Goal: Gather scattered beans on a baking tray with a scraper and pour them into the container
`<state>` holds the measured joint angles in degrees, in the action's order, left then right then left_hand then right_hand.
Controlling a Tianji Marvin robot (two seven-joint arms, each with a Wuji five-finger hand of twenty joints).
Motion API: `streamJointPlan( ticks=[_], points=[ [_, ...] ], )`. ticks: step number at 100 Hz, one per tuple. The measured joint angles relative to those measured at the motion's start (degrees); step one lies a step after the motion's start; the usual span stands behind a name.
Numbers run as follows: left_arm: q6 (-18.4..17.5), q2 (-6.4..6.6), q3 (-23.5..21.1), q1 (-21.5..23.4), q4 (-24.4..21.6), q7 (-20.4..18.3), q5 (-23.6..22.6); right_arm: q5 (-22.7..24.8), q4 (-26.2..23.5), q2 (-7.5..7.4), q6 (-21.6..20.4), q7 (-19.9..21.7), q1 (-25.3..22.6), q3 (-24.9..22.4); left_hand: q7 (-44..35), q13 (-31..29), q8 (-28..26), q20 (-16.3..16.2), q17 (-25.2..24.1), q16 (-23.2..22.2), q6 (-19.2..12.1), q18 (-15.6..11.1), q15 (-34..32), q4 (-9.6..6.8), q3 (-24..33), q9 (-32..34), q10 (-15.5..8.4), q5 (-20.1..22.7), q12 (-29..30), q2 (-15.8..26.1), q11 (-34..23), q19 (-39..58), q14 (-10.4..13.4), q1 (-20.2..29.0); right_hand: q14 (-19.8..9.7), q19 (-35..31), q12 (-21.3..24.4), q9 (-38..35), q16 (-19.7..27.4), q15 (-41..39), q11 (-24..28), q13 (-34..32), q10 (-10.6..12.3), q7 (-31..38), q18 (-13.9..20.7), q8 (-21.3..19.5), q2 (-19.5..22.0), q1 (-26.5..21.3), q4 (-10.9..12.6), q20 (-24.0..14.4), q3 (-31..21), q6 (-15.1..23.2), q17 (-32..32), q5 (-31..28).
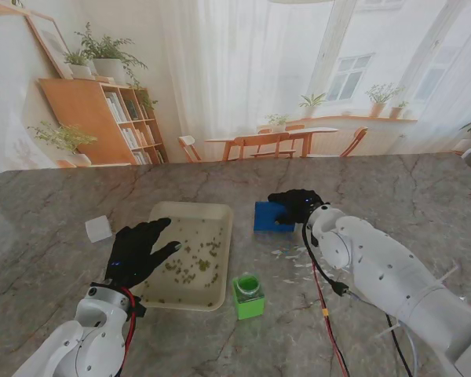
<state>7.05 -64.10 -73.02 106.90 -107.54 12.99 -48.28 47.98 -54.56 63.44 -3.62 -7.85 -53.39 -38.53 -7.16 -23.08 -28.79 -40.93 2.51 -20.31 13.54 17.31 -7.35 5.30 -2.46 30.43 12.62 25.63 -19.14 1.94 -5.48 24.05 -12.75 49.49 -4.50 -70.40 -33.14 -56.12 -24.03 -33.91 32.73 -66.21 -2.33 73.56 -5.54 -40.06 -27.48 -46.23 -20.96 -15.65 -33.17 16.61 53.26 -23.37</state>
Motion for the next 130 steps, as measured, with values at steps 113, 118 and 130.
streamJointPlan(
  ticks=[113,118,130],
  points=[
    [-3.0,0.34,-2.0,-1.3,-0.3,-4.9,-4.8,13.5,-14.5,-2.97,-8.9,-3.3,-7.7,-13.4,0.0,-0.6,0.0,0.0,1.0,-1.2,0.0,0.0,-0.9,0.00,-0.1,0.0,-0.1,0.0,0.0,0.0,0.0,0.0,0.1,0.3,-9.2,-6.8,-6.2,-1.3,-11.0,-22.5,11.7,-5.7,0.5,-15.4,11.7,14.5,6.1,1.3,7.3,-20.5,8.8,-12.8,7.1,-9.1],
    [-3.4,0.65,-2.6,-1.8,-0.7,-6.4,-7.1,13.7,-15.7,-2.97,-9.0,-3.6,-7.7,-13.6,0.0,-0.6,0.0,0.0,1.3,-1.2,0.0,0.0,-0.9,0.00,-0.4,-0.1,-0.6,0.0,0.0,0.0,0.0,0.2,0.3,1.3,-9.2,-6.8,-6.3,-1.3,-11.0,-22.5,11.7,-5.7,0.5,-16.2,11.7,15.2,6.1,1.3,7.3,-20.5,9.0,-12.7,7.1,-9.6],
    [-4.2,1.56,-3.4,-3.7,-1.5,-8.9,-9.6,13.5,-17.9,-2.84,-9.7,-4.2,-7.7,-13.8,1.2,-0.5,0.3,0.0,1.3,-1.2,1.4,0.0,-0.9,0.00,-0.4,-2.6,-0.7,-3.3,0.0,0.0,0.3,1.8,0.7,2.1,-9.2,-6.8,-6.3,-2.0,-11.0,-22.5,11.7,-5.7,0.5,-17.4,11.7,15.9,6.1,0.4,7.3,-20.6,11.3,-12.5,7.1,-10.4]
  ],
)
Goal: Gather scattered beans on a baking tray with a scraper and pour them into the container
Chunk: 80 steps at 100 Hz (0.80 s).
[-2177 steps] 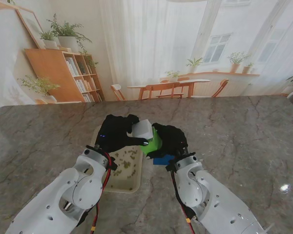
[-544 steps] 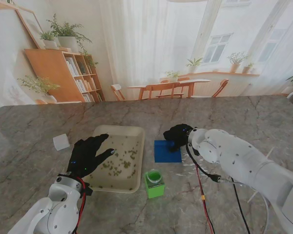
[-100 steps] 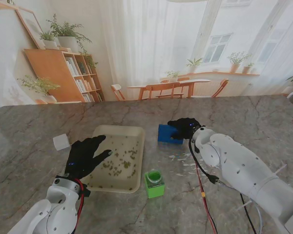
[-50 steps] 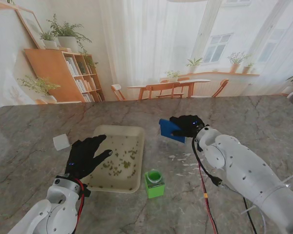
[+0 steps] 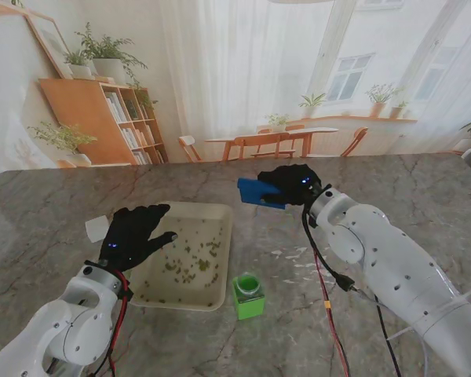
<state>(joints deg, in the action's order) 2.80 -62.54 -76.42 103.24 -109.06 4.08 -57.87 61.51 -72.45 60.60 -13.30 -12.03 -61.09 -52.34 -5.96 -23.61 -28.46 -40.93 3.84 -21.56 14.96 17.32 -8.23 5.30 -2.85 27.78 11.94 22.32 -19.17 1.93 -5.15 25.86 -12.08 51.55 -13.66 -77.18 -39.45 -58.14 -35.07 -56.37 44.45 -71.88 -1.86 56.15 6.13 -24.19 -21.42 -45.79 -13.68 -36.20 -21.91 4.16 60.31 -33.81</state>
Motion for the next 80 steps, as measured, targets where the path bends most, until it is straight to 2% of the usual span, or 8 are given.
streamJointPlan(
  ticks=[17,26,29,40,50,60,67,80],
  points=[
    [-0.6,1.21,0.9,-4.1,-0.5,-4.5,-5.6,0.2,-1.3,0.17,-1.9,-2.2,1.0,1.6,2.1,2.6,0.8,0.0,-0.8,0.2,3.1,-0.1,0.0,0.00,0.0,-6.1,0.4,-5.6,-0.1,-0.1,1.6,2.1,0.1,0.0,-0.8,0.0,-2.1,-0.6,-1.3,-2.6,2.6,0.0,0.3,-1.0,0.0,0.1,0.7,-0.4,0.0,-0.1,2.3,2.3,0.0,-0.6],
    [-0.6,1.93,3.3,-6.8,-0.4,-5.3,-7.0,0.0,-1.9,0.36,-2.3,-2.6,1.8,3.0,2.9,4.0,1.5,0.0,-1.4,0.4,4.5,-0.1,0.1,0.00,0.0,-8.4,1.0,-8.3,-0.1,-0.1,2.2,2.4,0.1,-0.1,-1.7,0.0,-4.0,-1.2,-3.1,-6.7,4.5,0.0,0.8,-1.2,0.0,0.1,0.9,-0.9,0.5,-0.6,3.7,3.7,0.0,-0.6],
    [-0.4,2.08,4.3,-7.7,-0.3,-5.4,-7.5,-0.2,-2.0,0.45,-2.4,-2.7,2.0,3.6,3.1,4.5,1.7,0.0,-1.5,0.4,5.0,-0.1,0.0,0.00,0.0,-8.8,1.5,-8.8,-0.1,-0.1,2.0,2.7,0.1,-0.1,-2.0,0.0,-4.7,-1.3,-3.6,-8.1,5.1,0.0,1.1,-1.2,0.0,0.1,1.0,-1.0,1.6,-0.7,4.1,3.9,0.0,-0.7],
    [1.8,2.24,8.4,-10.9,0.9,-5.2,-8.9,-1.6,-2.1,0.93,-2.5,-3.1,3.1,5.9,3.5,6.0,3.0,0.7,-2.2,0.4,6.9,-0.2,0.1,0.00,0.0,-10.8,2.9,-10.7,1.1,-0.1,2.2,4.4,-0.4,-0.5,-2.6,0.0,-7.4,-1.9,-6.0,-14.3,7.5,0.0,1.6,-2.0,-0.8,0.1,1.0,-1.2,1.7,-1.7,4.1,4.4,0.0,-1.4],
    [4.1,2.20,11.3,-13.0,2.4,-4.5,-10.1,-3.0,-1.9,1.37,-2.9,-3.4,4.2,8.4,3.5,6.3,3.7,2.3,-2.4,0.4,8.0,-0.2,0.0,0.00,0.0,-11.2,3.9,-11.3,1.7,-0.1,2.1,6.3,-1.1,-0.9,-3.1,-0.6,-10.3,-2.2,-8.2,-19.8,9.7,0.0,2.3,-2.7,-2.7,0.1,0.7,-1.2,2.3,-2.1,4.1,4.4,0.0,-2.1],
    [4.5,2.18,13.2,-14.6,3.6,-4.6,-10.6,-3.2,-1.3,1.91,-3.1,-4.0,5.4,10.9,3.5,6.3,3.7,2.8,-2.4,0.4,8.7,-0.2,0.0,0.00,0.0,-11.2,4.5,-11.3,1.7,-0.1,2.0,7.1,-1.3,-0.9,-3.6,-1.7,-12.4,-2.7,-9.5,-23.5,11.1,-0.2,2.9,-3.3,-3.7,0.1,0.3,-1.2,2.3,-2.9,3.9,4.5,0.1,-2.8],
    [4.9,2.19,14.4,-15.5,4.0,-5.2,-11.0,-3.6,-0.9,2.37,-3.1,-4.2,6.0,12.1,3.5,6.3,3.7,2.8,-2.4,0.4,8.8,-0.2,0.0,0.00,0.0,-11.2,5.0,-11.3,1.7,-0.1,1.9,8.0,-1.7,-0.9,-3.8,-2.8,-13.7,-3.3,-9.7,-25.7,11.8,-0.7,3.1,-3.3,-4.3,0.1,-0.8,-1.0,2.3,-3.4,1.7,4.5,0.1,-3.5],
    [5.0,2.22,15.7,-16.7,4.4,-7.0,-14.5,-4.7,-0.3,2.98,-3.2,-3.6,6.5,13.2,3.4,6.2,3.7,2.8,-2.2,0.2,9.2,-0.2,-1.9,0.00,0.0,-10.6,5.4,-11.2,1.7,-0.1,1.2,10.2,-2.0,-0.8,-3.8,-4.5,-14.4,-4.2,-10.1,-28.1,12.3,-1.4,3.4,-3.4,-5.0,0.1,-2.4,-0.8,2.3,-3.4,-0.3,4.5,0.5,-5.0]
  ],
)
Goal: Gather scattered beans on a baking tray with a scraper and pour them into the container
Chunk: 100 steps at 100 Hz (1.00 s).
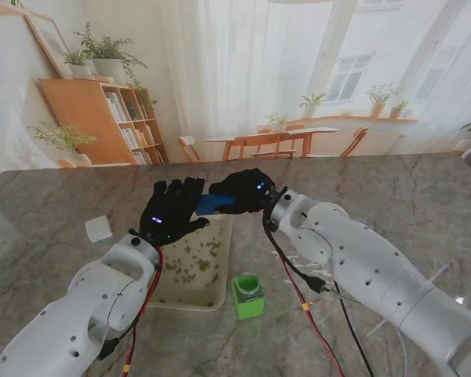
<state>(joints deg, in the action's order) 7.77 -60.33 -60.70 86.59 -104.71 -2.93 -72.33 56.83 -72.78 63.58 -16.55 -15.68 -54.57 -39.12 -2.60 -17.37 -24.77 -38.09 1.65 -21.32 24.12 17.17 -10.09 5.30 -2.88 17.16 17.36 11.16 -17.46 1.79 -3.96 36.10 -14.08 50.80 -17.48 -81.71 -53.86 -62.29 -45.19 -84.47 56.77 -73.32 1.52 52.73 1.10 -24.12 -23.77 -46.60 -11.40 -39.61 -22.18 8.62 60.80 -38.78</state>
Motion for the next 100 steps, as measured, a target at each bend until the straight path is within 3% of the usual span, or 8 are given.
streamJointPlan(
  ticks=[11,26,37,56,68,77,89,100],
  points=[
    [0.6,0.12,1.5,-1.2,0.3,-1.5,0.5,-0.1,0.0,0.17,0.0,0.4,0.0,0.2,-2.2,-0.9,-0.9,0.0,0.9,-1.3,0.3,0.0,-1.8,0.00,0.0,2.0,0.4,2.0,-0.7,-2.4,-0.9,2.6,-0.5,0.9,-0.1,-2.1,-0.1,-0.9,0.0,-1.3,0.4,-1.1,0.1,-0.1,-0.5,0.0,-1.4,1.1,0.0,0.0,-3.4,-0.1,0.3,-0.7],
    [4.6,0.20,4.3,-3.3,0.5,-5.2,0.2,0.1,-0.6,0.17,0.0,0.2,-0.6,0.1,-4.6,-4.3,-5.1,-0.8,4.8,-6.0,1.1,0.0,-6.1,0.00,0.0,7.3,1.2,5.3,-4.3,-3.1,-2.9,10.2,-1.2,1.6,-1.2,-4.6,-0.5,-2.3,-0.5,-3.9,1.4,-2.7,0.8,-0.6,-0.7,0.1,-4.7,1.9,0.0,0.0,-8.7,-2.1,1.4,-2.8],
    [5.1,0.20,5.7,-4.9,1.5,-5.7,-0.7,0.0,-1.4,0.17,-0.4,0.0,-1.6,-0.3,-5.9,-6.4,-8.5,-3.1,7.5,-10.7,1.9,-0.1,-9.7,0.00,0.3,10.2,1.6,8.0,-7.7,-3.1,-4.5,15.2,-1.3,2.2,-1.2,-5.4,-0.7,-2.8,-1.0,-4.4,1.4,-3.1,0.8,-0.6,-0.7,0.6,-5.9,2.1,0.0,0.6,-9.9,-2.6,1.8,-4.0],
    [7.6,0.20,8.6,-8.0,3.9,-5.3,2.3,-0.5,-1.6,0.17,-0.7,-1.5,-2.6,-0.1,-7.8,-9.4,-14.2,-5.6,11.8,-15.9,1.7,-2.1,-15.5,0.15,-0.2,14.0,1.5,11.1,-12.1,-3.8,-6.9,21.0,-1.5,5.0,-1.6,-6.2,-0.9,-3.3,-1.2,-4.7,1.5,-3.7,0.9,-0.6,-0.8,0.6,-7.2,2.1,0.1,0.7,-13.6,-7.9,1.8,-5.1],
    [8.5,0.13,9.8,-9.1,5.0,-4.4,3.4,-1.1,-1.6,0.17,-0.5,-1.4,-2.9,-0.1,-10.1,-13.2,-17.2,-6.4,15.5,-18.9,0.2,-3.5,-19.8,0.33,-0.7,18.0,0.2,14.1,-15.9,-5.4,-9.9,25.7,-1.3,7.0,-1.7,-6.3,-1.6,-3.3,-1.6,-4.8,1.5,-3.8,0.9,-0.6,-0.9,0.6,-8.2,1.9,0.7,0.7,-14.7,-8.9,1.9,-5.8],
    [8.6,0.01,10.3,-9.5,6.1,-2.2,3.6,-1.8,-1.5,0.19,-0.5,-1.5,-2.9,0.1,-18.5,-21.1,-26.7,-6.4,22.6,-22.1,-3.4,-6.5,-27.0,0.06,-1.4,25.4,-3.8,18.3,-21.8,-6.7,-16.6,32.6,1.8,13.2,-2.0,-6.3,-0.9,-3.5,-1.6,-4.8,1.5,-4.1,0.9,-0.6,-1.0,0.6,-8.0,2.1,0.2,1.4,-14.8,-10.6,1.9,-6.0],
    [8.5,-0.36,10.6,-9.8,8.0,2.5,4.8,-1.8,-1.5,0.26,-0.5,-2.3,-3.1,-0.1,-23.6,-27.9,-25.3,-6.4,29.6,-27.0,-6.8,-9.7,-39.6,0.28,-2.2,30.7,-8.9,20.7,-29.3,-8.6,-28.9,41.4,5.8,14.5,-2.0,-6.2,-1.4,-3.5,-1.3,-2.8,1.5,-4.2,0.8,-0.6,-1.0,0.6,-6.7,2.1,0.1,2.7,-14.7,-12.3,1.5,-5.8],
    [8.2,-0.48,10.3,-9.7,7.6,0.6,3.8,-1.1,-2.0,0.22,-0.5,-2.0,-4.0,-0.8,-26.6,-28.8,-25.2,-7.0,30.5,-30.6,-8.2,-10.9,-47.6,0.28,-2.5,30.9,-9.3,20.7,-34.2,-8.6,-33.4,45.9,7.0,14.5,-2.0,-3.3,-0.7,-0.8,0.6,1.6,1.3,-1.3,0.8,-1.1,-2.3,-0.1,-6.5,4.0,0.1,3.8,-15.0,-12.3,-2.0,-4.2]
  ],
)
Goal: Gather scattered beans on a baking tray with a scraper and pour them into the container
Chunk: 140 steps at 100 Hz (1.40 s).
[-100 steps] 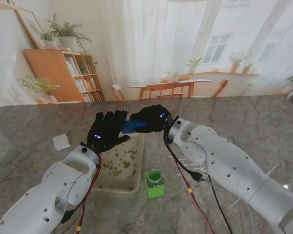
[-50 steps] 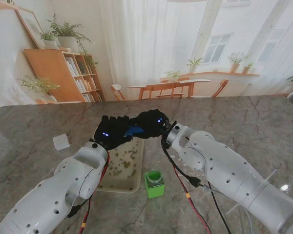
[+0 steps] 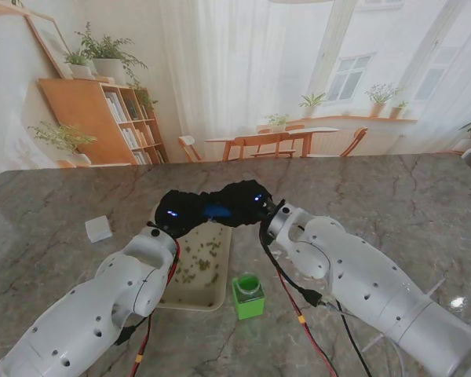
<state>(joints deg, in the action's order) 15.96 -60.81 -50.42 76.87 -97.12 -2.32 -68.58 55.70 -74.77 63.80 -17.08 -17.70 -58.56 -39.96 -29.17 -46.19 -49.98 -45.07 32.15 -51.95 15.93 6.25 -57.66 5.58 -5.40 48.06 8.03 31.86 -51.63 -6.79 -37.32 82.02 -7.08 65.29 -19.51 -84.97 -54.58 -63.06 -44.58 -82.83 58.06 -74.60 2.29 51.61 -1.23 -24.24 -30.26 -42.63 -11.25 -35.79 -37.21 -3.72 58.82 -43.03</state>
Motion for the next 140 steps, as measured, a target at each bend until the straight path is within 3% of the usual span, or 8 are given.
streamJointPlan(
  ticks=[10,28,69,82,90,102,126,140],
  points=[
    [-1.7,0.08,-1.2,0.6,-1.4,-3.7,-4.0,2.5,-1.5,-0.48,0.0,1.9,-0.9,-1.0,-3.4,-0.5,-1.5,-0.8,0.0,-0.8,-1.9,-0.2,-2.1,0.00,-0.3,0.6,-0.4,0.0,-1.5,0.0,-0.4,1.4,0.3,-0.1,1.0,3.4,0.2,4.0,1.9,5.2,-3.7,4.5,-1.0,-1.0,-2.3,-1.3,0.0,2.4,0.0,0.4,-0.8,0.0,-4.2,3.3],
    [-3.1,0.32,-2.2,1.4,-1.9,-3.9,-3.5,2.4,-3.8,-1.08,-1.2,5.3,-2.3,-3.1,-7.2,-1.0,-3.7,-0.9,0.1,-0.8,-4.5,-0.2,-2.2,0.02,-0.3,1.2,-0.4,0.0,-2.0,-0.1,-0.4,1.5,0.3,-0.1,5.4,6.4,5.0,7.0,5.0,14.5,-13.5,9.0,-3.1,-8.1,-5.4,-4.9,2.5,5.7,0.0,0.4,0.4,0.0,-8.7,4.5],
    [-4.9,0.37,-4.7,3.4,-3.4,-5.9,-5.1,2.4,-5.4,-1.22,-1.4,7.0,-3.9,-5.1,-7.9,-1.7,-4.4,-1.0,0.6,-0.8,-5.1,-0.3,-1.9,0.02,-1.1,3.1,-1.9,-0.1,-3.4,-0.1,-0.4,1.5,0.7,-0.1,6.3,5.4,5.8,0.1,6.1,16.6,-13.0,3.3,-2.2,-7.3,-5.5,-3.6,5.3,2.1,0.4,1.0,7.2,2.4,-4.3,4.4],
    [-5.3,0.46,-5.3,3.9,-3.6,-6.1,-5.2,2.2,-5.5,-1.22,-1.4,7.1,-4.1,-5.3,-7.9,-2.0,-4.4,-1.0,0.5,-0.7,-5.1,-0.4,-1.4,0.02,-1.6,3.6,-2.7,-0.1,-3.4,-0.1,-0.4,1.5,0.8,-0.2,6.2,4.4,5.8,-2.0,6.4,16.0,-12.1,1.2,-1.3,-6.8,-5.1,-3.6,6.7,-1.5,0.6,2.1,11.3,2.3,-3.0,4.4],
    [-5.3,0.54,-5.3,3.9,-3.6,-6.0,-5.2,2.2,-5.3,-1.23,-1.7,6.8,-4.1,-5.2,-7.9,-2.0,-4.1,-1.0,0.3,-0.5,-5.1,-0.5,0.6,0.01,-1.6,3.6,-2.9,-0.1,-3.3,-0.1,-0.4,0.7,0.9,-0.2,6.2,4.2,5.8,-2.2,6.7,15.9,-11.6,1.1,-1.1,-6.1,-5.1,-3.6,7.7,-3.0,0.6,2.6,13.1,1.2,-2.7,4.4],
    [-5.1,0.58,-5.2,3.8,-3.3,-5.1,-1.5,2.3,-5.0,-1.28,-1.7,5.5,-3.9,-4.7,-4.5,-0.1,-1.4,-1.0,-2.0,1.5,-4.2,-0.5,5.8,0.01,-1.7,3.1,-2.7,-0.1,0.4,-0.1,1.7,-4.0,0.5,-0.2,6.2,4.1,5.2,-2.2,6.8,15.9,-11.4,1.1,-1.0,-4.3,-5.1,-8.0,10.3,-5.5,0.6,2.6,15.1,0.5,-2.7,4.3],
    [-4.7,0.53,-4.9,3.7,-2.2,-3.5,-0.1,0.0,-4.8,-1.22,-1.6,6.2,-3.6,-4.0,4.0,6.0,-0.8,-1.0,-7.6,6.0,-2.3,0.4,18.0,0.01,-1.5,-2.7,0.4,-0.7,8.0,0.1,10.5,-15.3,-1.5,-0.7,6.2,4.0,4.6,-2.2,7.0,15.7,-11.2,1.1,-1.1,-3.8,-5.1,-12.5,11.7,-7.7,0.6,3.2,16.6,-2.4,-2.7,4.3],
    [-4.1,0.44,-4.7,3.6,-1.6,-1.5,1.2,-0.3,-3.7,-0.88,-1.6,3.5,-3.5,-3.4,10.5,9.0,-0.7,0.7,-8.9,9.2,-1.1,0.9,23.7,0.01,0.8,-6.6,2.5,-1.2,12.3,1.4,16.0,-21.3,-2.4,-4.9,6.2,4.0,4.1,-2.2,7.2,15.3,-10.7,1.1,-1.2,-3.7,-5.1,-13.3,11.7,-7.8,0.6,3.2,16.6,-2.7,-2.7,4.2]
  ],
)
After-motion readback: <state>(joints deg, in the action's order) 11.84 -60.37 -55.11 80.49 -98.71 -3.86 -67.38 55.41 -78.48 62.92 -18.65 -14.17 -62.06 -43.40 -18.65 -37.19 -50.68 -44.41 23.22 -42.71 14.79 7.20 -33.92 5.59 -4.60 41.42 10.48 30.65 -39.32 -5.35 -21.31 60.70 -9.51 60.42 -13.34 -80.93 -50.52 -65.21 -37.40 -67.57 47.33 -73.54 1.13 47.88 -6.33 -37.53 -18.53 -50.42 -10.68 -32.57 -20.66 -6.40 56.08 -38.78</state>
